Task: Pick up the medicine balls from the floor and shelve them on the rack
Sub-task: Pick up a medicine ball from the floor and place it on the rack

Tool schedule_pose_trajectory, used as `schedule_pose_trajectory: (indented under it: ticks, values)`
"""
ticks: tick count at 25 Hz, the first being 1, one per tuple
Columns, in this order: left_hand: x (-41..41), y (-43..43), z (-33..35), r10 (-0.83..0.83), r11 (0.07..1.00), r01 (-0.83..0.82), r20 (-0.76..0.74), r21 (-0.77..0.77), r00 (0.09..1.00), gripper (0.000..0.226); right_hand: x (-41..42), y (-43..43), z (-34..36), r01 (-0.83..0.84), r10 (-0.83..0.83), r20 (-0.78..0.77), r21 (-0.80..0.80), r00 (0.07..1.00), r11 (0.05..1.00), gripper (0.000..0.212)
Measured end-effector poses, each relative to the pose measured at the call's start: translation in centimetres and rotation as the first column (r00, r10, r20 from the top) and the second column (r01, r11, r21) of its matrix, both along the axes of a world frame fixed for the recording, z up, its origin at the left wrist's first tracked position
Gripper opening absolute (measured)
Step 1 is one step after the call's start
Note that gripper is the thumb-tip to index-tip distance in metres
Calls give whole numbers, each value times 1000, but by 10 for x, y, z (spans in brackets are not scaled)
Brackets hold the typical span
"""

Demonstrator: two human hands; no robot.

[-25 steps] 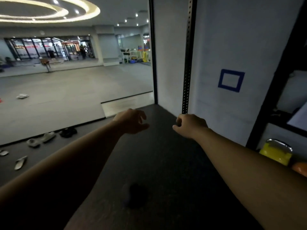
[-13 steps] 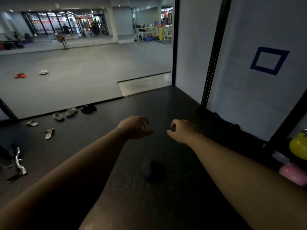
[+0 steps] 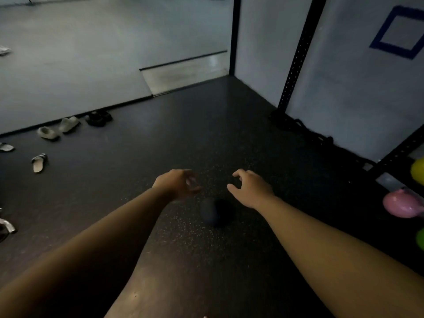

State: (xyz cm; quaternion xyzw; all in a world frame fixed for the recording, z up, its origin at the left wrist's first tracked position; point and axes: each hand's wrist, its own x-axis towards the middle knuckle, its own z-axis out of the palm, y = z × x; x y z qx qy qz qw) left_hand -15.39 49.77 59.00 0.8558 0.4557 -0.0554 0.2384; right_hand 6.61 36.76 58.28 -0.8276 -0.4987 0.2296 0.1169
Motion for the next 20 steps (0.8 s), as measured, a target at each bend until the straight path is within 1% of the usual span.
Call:
schedule_pose_trajectory:
  ticks: [4,7,12,16,20]
  values:
    - [25,28,-34,-57,996,54,-47,-72,997,49,21,21,-31,31,-32,-15,-64,999,997,49]
    - [49,59,-47,-89,995,84,-90,-59,992,52,36,42,-61,22,-26,-38,-99,999,995,49]
    - [99,125,-84,-76,996,69,-112,-59,991,52,83,108,-110,-7,-5,-70,-171,998,985,49]
    - [121,173,-130,-62,990,41,-156,-133,986,56,117,166,-152,-28,6,-92,-240,996,970,51]
    - [134,228,-211,-33,978,-7,-187,-210,982,58,132,218,-230,-57,17,-128,-311,992,949,51]
